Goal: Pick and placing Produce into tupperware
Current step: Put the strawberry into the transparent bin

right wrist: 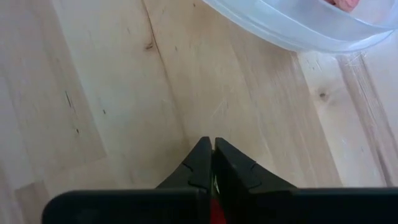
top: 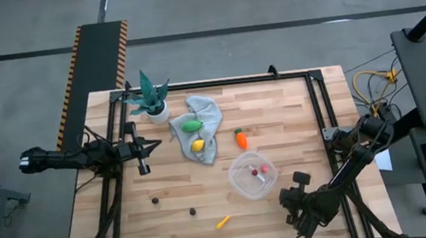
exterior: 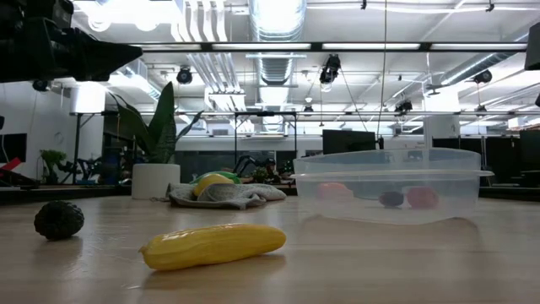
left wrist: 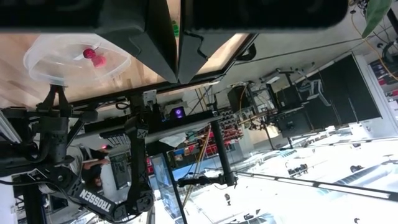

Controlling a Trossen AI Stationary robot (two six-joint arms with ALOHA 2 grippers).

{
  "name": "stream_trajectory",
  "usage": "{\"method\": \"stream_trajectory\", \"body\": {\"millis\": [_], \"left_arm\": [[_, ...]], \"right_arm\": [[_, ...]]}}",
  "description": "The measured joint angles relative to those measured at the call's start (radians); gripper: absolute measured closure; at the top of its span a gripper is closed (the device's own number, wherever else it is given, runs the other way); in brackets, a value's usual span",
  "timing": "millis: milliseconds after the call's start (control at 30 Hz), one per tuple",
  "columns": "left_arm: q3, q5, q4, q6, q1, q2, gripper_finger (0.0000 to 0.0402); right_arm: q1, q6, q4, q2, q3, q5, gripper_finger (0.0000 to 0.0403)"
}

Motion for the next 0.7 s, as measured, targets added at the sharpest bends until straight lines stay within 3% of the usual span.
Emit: {"method": "stream_trajectory", "body": {"millis": [333,700], "left_arm": [[0.0,0.0,0.001,0.0,0.0,0.0,0.0402],[0.0,0.0,0.001,0.0,0.0,0.0,0.0402]], "right_arm": [[-0.011,-0.01,-0.015,-0.059,0.0,0.002,0.0394],[-0.055,-0.087,-0.026,-0.158,0.001,0.102,0.0394]]}}
